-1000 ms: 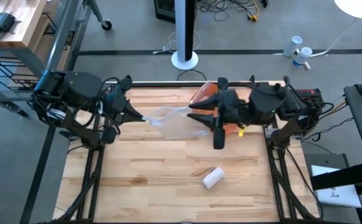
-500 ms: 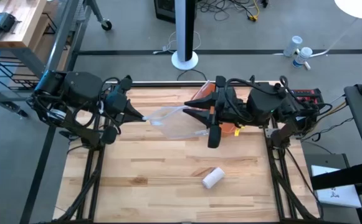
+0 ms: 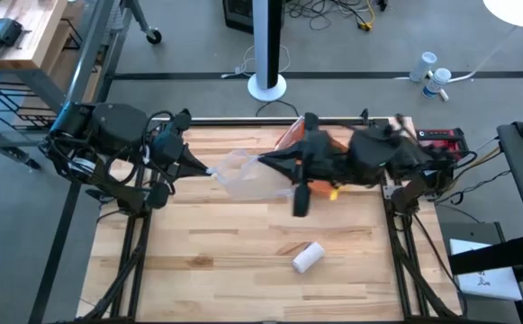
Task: Roll bandage
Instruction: Open the transparent zip bag
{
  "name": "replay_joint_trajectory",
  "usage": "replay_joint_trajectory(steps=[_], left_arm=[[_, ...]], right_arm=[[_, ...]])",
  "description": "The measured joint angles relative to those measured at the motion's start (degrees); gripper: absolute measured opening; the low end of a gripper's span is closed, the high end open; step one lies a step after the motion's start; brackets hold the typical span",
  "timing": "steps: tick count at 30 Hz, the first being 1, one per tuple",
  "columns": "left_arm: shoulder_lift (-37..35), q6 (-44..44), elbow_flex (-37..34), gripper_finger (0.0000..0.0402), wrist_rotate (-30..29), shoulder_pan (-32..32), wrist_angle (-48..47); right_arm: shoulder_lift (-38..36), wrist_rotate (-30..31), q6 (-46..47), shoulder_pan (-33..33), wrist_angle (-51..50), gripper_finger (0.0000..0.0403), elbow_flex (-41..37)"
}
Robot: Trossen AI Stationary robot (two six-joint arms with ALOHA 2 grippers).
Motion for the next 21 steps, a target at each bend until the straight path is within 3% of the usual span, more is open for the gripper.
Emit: replay_joint_trajectory(steps=[8,21], left_arm=[[1.6,-4.0,-3.1,0.0000,0.0,0.5,0.2],[2.3,-5.3,-3.9,0.0000,0.0,1.8,6.0]], right_arm=[[3.0,2.7,-1.3,-1.0,4.6,0.0001,0.1],[4.5,1.6,0.0,-1.2,-0.1,0.0000,0.0]])
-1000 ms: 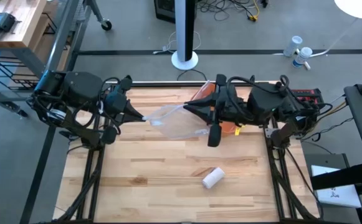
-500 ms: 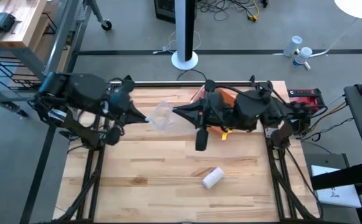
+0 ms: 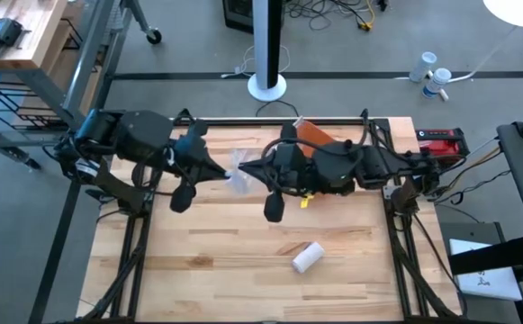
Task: Roll bandage
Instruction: Open the transparent zip bag
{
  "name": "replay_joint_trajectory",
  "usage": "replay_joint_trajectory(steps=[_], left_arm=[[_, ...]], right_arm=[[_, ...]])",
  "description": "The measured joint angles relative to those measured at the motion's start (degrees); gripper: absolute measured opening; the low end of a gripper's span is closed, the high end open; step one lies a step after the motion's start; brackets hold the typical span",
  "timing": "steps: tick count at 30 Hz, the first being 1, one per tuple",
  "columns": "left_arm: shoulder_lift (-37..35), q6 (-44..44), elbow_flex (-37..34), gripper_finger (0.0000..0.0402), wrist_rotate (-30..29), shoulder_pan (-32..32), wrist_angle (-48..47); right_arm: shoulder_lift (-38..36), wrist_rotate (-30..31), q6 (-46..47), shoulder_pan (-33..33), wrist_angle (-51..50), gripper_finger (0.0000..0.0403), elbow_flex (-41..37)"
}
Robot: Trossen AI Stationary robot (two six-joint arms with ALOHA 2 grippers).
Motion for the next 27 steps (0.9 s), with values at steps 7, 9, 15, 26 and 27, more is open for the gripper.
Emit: replay_joint_trajectory(steps=[7,9,15,26,27], left_arm=[[0.0,0.1,0.0,0.0000,0.1,2.7,-2.5],[-0.1,0.6,0.0,0.0000,0.0,3.7,-3.0],[0.1,7.9,-0.2,0.0000,0.2,4.1,-0.8],[1.4,8.7,-4.6,0.0000,0.1,3.9,11.3],[1.5,8.7,-5.2,0.0000,0.1,3.9,12.0]], right_arm=[[-0.3,0.4,-4.8,-0.8,-0.1,0.0000,0.1],[-1.2,0.4,-6.5,-1.0,-0.1,0.0000,0.2],[-3.2,0.0,-9.7,-0.7,-1.0,0.0000,0.3],[-5.6,0.0,-10.5,2.3,-8.9,0.0000,0.3],[-6.3,-0.1,-10.2,2.4,-9.7,0.0000,0.3]])
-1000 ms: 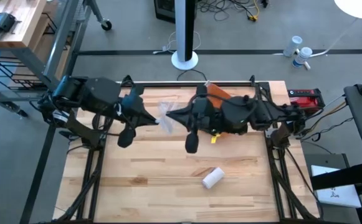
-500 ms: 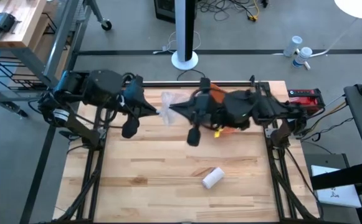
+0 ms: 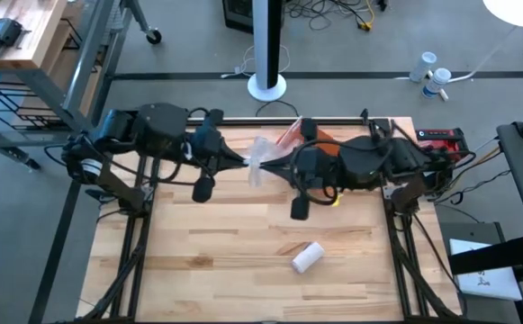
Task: Roll bandage
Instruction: Open the transparent zip bag
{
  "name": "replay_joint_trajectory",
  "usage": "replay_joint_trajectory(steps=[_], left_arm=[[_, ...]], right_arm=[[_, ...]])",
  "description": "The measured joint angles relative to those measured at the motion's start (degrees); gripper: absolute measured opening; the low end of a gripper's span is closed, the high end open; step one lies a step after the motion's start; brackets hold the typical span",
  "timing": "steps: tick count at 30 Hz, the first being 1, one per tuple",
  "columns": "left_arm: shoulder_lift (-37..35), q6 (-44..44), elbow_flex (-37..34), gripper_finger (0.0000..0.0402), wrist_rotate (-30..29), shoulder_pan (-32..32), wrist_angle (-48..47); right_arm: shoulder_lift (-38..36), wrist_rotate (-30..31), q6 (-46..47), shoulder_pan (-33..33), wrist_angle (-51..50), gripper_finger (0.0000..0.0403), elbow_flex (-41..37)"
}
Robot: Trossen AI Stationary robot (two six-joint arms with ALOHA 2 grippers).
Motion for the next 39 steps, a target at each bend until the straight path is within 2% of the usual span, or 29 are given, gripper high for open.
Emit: replay_joint_trajectory(steps=[5,9,15,24,27,33,39], left_arm=[[0.0,0.2,-4.5,0.0000,-0.1,0.0,8.3],[0.0,-0.9,-8.1,0.0000,-0.1,0.4,12.1],[-0.7,0.4,-10.7,0.0000,-0.2,1.0,12.9],[-4.2,0.4,-10.3,0.0000,-0.1,1.0,13.0],[-4.4,0.6,-10.7,0.0000,-2.3,1.0,13.0],[-4.4,0.2,-10.9,0.0000,-3.0,1.0,12.6],[-5.4,-1.2,-11.7,0.0000,-3.0,0.9,1.5]], right_arm=[[-2.0,0.0,4.9,0.1,-6.8,0.0000,0.0],[-1.4,0.0,5.7,0.0,-7.0,0.0000,-0.2],[-1.0,0.5,8.8,-0.5,-7.2,0.0000,-0.2],[0.2,0.5,9.4,-1.8,-5.1,0.0000,-0.2],[0.4,0.2,9.4,-1.8,-3.9,0.0001,-0.2],[-0.2,0.0,9.6,-1.3,-3.5,0.0042,-0.2],[-2.6,-0.1,13.4,-0.9,-6.6,0.0114,-0.2]])
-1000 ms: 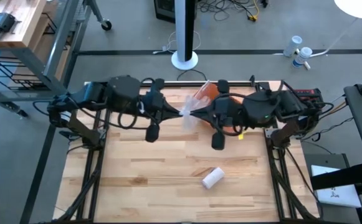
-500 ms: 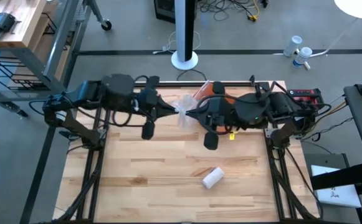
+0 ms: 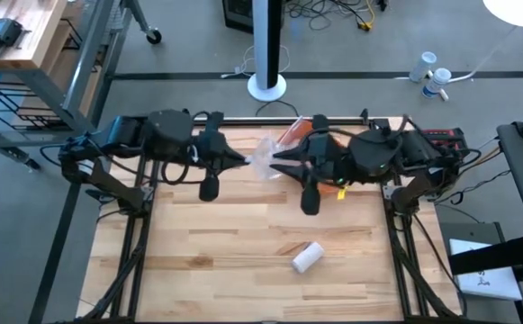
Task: Roll bandage
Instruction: Open the transparent zip bag, then put the rolled brown bandage into the transparent zip bag
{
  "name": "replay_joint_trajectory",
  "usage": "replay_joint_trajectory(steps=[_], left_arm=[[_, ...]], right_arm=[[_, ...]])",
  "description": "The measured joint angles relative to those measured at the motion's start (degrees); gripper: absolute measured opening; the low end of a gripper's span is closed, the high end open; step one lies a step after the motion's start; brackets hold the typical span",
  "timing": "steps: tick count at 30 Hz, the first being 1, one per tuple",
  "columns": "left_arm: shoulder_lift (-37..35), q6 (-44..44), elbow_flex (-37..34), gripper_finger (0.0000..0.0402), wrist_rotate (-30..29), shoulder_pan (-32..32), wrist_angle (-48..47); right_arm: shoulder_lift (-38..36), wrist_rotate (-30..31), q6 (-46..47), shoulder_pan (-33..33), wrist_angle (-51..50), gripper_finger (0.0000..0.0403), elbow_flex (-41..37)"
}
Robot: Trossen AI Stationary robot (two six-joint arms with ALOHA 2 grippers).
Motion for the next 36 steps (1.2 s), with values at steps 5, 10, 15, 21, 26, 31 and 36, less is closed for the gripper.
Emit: replay_joint_trajectory(steps=[5,10,15,21,26,31,36], left_arm=[[-1.8,-2.6,-5.8,0.0000,0.0,0.0,-0.9],[-4.5,-5.4,-17.5,0.0000,0.0,0.0,5.2],[-6.9,-8.0,-27.5,0.0000,0.0,0.0,10.1],[-9.7,-9.0,-35.3,0.0000,-0.1,0.0,10.7],[-10.6,-8.5,-41.0,0.0000,0.0,0.0,10.4],[-9.7,-8.8,-44.5,0.0000,0.0,0.0,9.8],[-9.6,-8.8,-46.3,0.0000,0.0,0.0,10.5]], right_arm=[[-1.4,0.5,6.1,0.9,-12.2,0.0177,-0.1],[-0.6,0.7,13.2,1.1,-22.5,0.0230,-0.8],[0.0,0.4,17.7,3.5,-24.0,0.0271,-4.0],[-0.1,-0.1,25.0,5.4,-25.1,0.0299,-13.3],[-0.1,-9.0,24.6,6.5,-15.8,0.0311,-24.6],[-0.1,-16.1,19.5,7.7,-12.3,0.0311,-39.2],[-0.1,-22.5,8.6,9.4,-5.0,0.0312,-53.0]])
